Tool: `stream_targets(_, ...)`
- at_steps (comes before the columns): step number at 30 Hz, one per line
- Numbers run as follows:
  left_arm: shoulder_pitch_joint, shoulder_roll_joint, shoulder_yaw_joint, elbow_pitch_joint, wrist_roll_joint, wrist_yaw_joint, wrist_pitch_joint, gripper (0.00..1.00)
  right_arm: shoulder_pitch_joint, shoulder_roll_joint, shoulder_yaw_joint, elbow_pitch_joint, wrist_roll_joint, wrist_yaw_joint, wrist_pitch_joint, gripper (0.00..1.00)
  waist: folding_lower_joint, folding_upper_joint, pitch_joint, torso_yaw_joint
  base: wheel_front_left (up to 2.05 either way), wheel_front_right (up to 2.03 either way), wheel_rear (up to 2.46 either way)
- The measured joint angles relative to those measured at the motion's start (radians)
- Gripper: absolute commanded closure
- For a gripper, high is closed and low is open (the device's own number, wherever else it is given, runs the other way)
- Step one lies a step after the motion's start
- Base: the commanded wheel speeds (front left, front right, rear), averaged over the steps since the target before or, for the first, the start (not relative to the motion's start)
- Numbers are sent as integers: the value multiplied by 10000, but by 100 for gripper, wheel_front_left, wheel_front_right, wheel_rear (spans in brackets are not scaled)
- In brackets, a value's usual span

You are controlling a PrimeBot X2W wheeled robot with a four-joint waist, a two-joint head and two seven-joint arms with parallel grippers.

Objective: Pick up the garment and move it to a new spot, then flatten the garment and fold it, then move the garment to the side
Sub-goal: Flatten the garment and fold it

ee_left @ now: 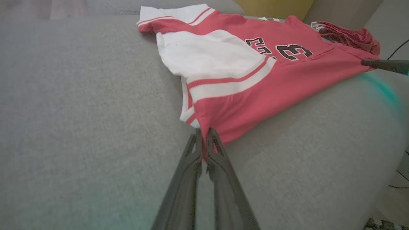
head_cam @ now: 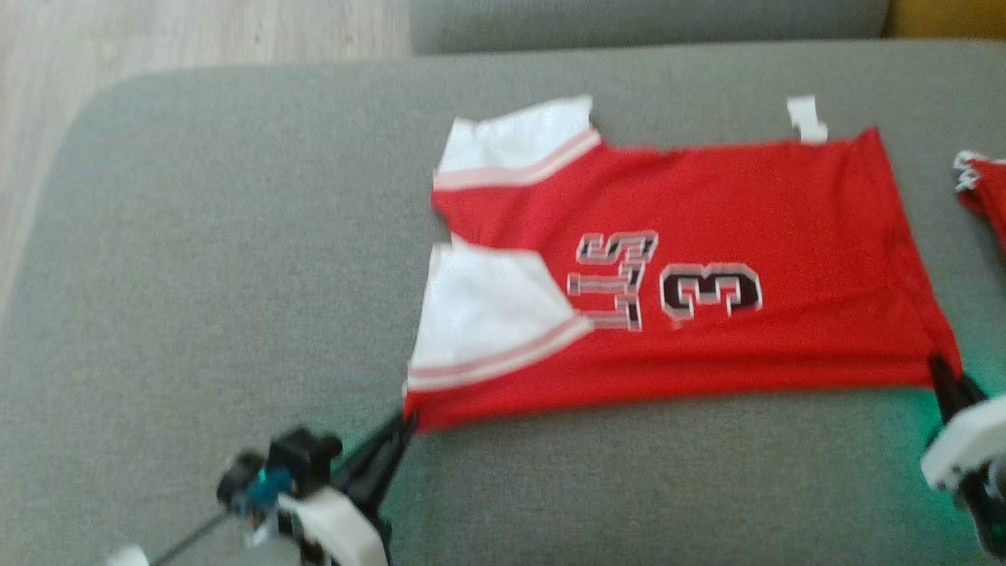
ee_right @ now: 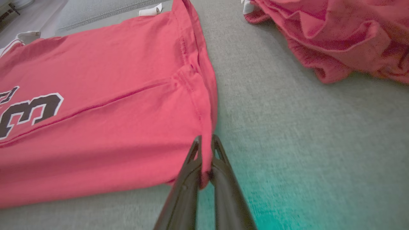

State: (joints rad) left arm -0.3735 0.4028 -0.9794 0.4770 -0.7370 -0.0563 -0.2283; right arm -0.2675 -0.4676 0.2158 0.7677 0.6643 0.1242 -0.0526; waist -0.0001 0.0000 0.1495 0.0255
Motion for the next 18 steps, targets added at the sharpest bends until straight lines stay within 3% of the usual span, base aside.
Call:
stream_targets(11, 2226, 805, -274, -2324, -556, 1174, 692, 100, 2151, -263, -224, -947, 219, 0, 19, 100, -1, 0, -645, -117, 0, 0, 0)
stream_targets(12, 2286, 846, -274, -2476, -571, 1208, 757, 100, 2258, -263, -288, -1035, 219, 0, 52, 92, 0, 0, -609, -121, 0, 0, 0)
stream_targets(13, 2322, 880, -274, -2606, -629, 1283, 792, 100, 2315, -263, -349, -1114, 219, 0, 125, 56, 0, 0, -566, -124, 0, 0, 0)
stream_targets(14, 2325, 895, -270, -2679, -662, 1321, 834, 100, 2358, -263, -410, -1200, 217, 0, 151, 0, 0, 0, -518, -127, 0, 0, 0)
stream_targets(15, 2319, 901, -267, -2748, -662, 1363, 917, 81, 2376, -261, -510, -1281, 171, 0, 169, 0, 1, 0, -466, -127, 0, 0, 0)
stream_targets(16, 2312, 907, -263, -2838, -677, 1384, 989, 0, 2374, -261, -631, -1346, 75, 0, 159, 0, 1, 0, -415, -124, 0, 0, 0)
stream_targets(18, 2271, 934, -234, -3028, -748, 1417, 1135, 0, 2373, -270, -851, -1511, -100, 0, 84, 0, 1, 0, -312, -119, 0, 0, 0)
